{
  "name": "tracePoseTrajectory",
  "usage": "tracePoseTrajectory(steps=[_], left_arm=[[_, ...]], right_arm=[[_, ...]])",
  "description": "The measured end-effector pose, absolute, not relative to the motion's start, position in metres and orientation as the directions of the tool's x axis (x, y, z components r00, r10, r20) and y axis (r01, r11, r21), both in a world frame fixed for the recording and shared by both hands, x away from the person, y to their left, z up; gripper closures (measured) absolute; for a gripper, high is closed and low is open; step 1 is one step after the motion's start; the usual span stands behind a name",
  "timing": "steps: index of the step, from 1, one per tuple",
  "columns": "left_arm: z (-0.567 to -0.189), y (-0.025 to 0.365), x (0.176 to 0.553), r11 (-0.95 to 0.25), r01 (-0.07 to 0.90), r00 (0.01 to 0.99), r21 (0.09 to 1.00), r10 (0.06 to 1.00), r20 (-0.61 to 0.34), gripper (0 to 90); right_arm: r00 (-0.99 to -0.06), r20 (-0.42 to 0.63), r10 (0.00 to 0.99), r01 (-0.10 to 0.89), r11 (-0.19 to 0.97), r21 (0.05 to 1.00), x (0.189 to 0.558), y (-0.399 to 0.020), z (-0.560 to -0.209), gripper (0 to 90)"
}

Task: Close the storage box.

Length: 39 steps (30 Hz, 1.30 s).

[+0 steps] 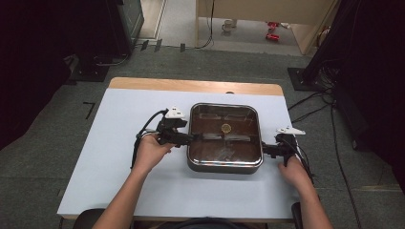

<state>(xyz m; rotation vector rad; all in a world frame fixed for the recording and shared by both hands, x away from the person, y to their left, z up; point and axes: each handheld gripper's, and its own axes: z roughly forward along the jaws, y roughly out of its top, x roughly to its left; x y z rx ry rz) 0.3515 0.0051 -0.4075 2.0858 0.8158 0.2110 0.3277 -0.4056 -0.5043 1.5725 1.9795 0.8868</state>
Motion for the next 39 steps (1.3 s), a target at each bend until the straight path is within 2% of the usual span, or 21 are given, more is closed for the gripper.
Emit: tracePoseTrajectory(steps=[13,26,31,39], left_arm=[[-0.422,0.043,0.334,-0.362,0.498,0.711,0.788,0.691,-0.132,27.5],[-0.442,0.063,0.316,-0.337,0.518,0.668,0.786,0.733,-0.126,26.7],[-0.456,0.068,0.31,-0.39,0.487,0.697,0.782,0.713,-0.079,24.0],[-0.477,0.064,0.306,-0.403,0.545,0.674,0.736,0.732,-0.098,24.0]], right_arm=[[-0.242,0.039,0.97,0.674,0.139,0.725,0.328,-0.406,-0.504,12.2],[-0.242,0.039,0.969,0.674,0.139,0.725,0.328,-0.406,-0.504,12.2],[-0.242,0.039,0.97,0.674,0.139,0.725,0.328,-0.406,-0.504,12.2],[-0.241,0.04,0.97,0.675,0.138,0.725,0.328,-0.406,-0.504,12.2]])
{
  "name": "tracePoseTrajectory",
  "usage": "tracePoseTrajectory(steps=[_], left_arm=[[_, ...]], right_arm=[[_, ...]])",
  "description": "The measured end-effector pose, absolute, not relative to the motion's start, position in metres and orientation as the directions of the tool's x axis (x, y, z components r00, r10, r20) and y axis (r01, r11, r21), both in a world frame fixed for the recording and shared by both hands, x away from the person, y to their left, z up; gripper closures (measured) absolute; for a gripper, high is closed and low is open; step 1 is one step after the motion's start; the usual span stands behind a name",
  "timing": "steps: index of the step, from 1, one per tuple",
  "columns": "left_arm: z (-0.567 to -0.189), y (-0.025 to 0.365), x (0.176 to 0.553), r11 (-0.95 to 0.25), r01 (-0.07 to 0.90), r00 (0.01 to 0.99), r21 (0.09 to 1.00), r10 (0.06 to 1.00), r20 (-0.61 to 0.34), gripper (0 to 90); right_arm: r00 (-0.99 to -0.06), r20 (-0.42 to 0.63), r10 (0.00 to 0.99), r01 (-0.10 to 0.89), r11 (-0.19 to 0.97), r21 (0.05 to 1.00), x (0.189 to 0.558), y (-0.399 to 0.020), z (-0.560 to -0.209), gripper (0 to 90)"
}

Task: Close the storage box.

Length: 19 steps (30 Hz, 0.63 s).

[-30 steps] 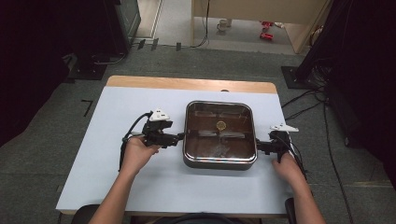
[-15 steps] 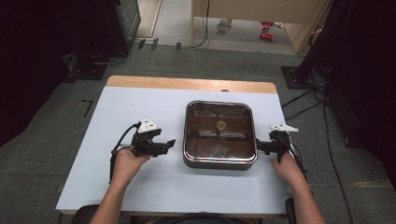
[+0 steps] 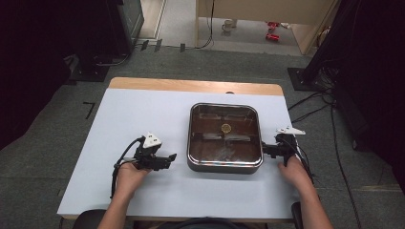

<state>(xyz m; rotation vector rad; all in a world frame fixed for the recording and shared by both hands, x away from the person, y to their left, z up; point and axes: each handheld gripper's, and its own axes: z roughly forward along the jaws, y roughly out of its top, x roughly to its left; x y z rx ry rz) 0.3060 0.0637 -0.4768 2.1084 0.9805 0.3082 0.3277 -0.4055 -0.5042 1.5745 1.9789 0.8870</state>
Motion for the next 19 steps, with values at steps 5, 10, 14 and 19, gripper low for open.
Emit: tracePoseTrajectory(steps=[5,10,14,19], left_arm=[[-0.485,0.06,0.311,-0.403,0.574,0.659,0.713,0.744,-0.11,24.0],[-0.492,0.054,0.311,-0.438,0.563,0.669,0.701,0.74,-0.074,22.3],[-0.494,0.051,0.309,-0.461,0.541,0.684,0.703,0.728,-0.048,19.0],[-0.496,0.045,0.306,-0.476,0.531,0.678,0.701,0.735,-0.014,14.0]], right_arm=[[-0.242,0.039,0.97,0.674,0.139,0.725,0.328,-0.406,-0.504,12.2],[-0.242,0.039,0.97,0.674,0.139,0.725,0.328,-0.406,-0.504,12.1],[-0.241,0.04,0.97,0.675,0.138,0.725,0.328,-0.406,-0.504,12.1],[-0.241,0.04,0.97,0.675,0.138,0.725,0.328,-0.406,-0.504,12.2]])
